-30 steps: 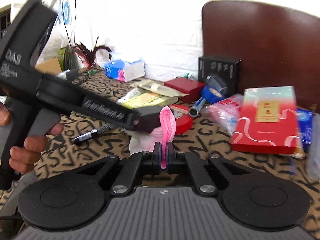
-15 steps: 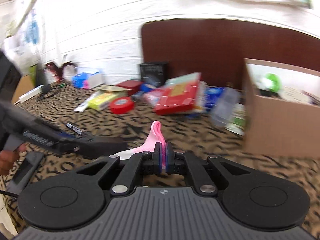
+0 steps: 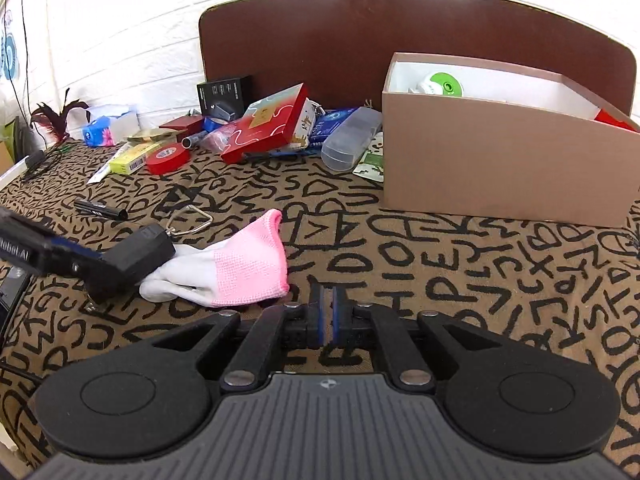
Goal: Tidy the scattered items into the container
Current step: 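Lift the scale with the left gripper while the right lifts the sock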
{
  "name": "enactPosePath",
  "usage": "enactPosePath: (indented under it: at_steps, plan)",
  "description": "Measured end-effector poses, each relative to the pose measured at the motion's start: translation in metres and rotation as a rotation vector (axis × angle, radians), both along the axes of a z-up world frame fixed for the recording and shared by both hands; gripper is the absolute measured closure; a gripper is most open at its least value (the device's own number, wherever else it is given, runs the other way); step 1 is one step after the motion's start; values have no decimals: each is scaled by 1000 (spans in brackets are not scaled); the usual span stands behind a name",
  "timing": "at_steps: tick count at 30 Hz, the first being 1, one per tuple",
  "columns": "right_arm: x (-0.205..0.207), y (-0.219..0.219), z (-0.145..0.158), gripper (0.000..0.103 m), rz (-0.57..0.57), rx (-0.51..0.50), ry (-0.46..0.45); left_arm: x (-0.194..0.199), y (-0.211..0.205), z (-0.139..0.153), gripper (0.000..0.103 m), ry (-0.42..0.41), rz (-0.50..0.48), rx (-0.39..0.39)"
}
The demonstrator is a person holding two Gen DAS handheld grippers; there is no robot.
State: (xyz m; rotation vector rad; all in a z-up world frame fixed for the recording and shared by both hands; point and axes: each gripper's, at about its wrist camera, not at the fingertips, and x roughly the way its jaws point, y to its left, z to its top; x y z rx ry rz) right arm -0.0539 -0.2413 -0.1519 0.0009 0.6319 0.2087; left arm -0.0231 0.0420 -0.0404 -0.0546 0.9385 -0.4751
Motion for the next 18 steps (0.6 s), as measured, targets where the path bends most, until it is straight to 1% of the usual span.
enactPosePath:
  at_steps: [2,3,4,6,9,11,12,14,15,16,17,18]
  plan:
    - [-2,6,3,31,28,8,-41,4,-3,4,25,-19,4,-1]
    - [-1,11,5,24,45,13,-59,5,-4,6,24,-28,2,-4]
    - [0,17,6,24,66,13,-68,7,-7,7,22,-35,-4,-4]
    - [4,28,4,24,105,16,-63,9,-13,6,21,-38,-17,8]
    - [12,38,-4,24,128,42,-39,9,-22,-1,21,-30,-45,41]
    - [18,42,-9,24,134,62,-16,10,-23,-8,23,-14,-43,64]
    - [21,44,-12,24,141,68,-5,11,-23,-11,26,-7,-39,69]
    - [23,49,-15,22,150,58,-4,11,-19,-14,41,-4,-30,79]
    - [23,52,-16,22,155,48,-5,11,-17,-13,44,-2,-28,74]
    - [24,54,-17,25,159,45,-6,11,-14,-13,48,3,-26,66]
    - [25,56,-18,36,163,48,-3,12,-12,-12,49,5,-21,66]
    - [27,57,-18,42,171,58,5,12,-11,-12,50,6,-14,68]
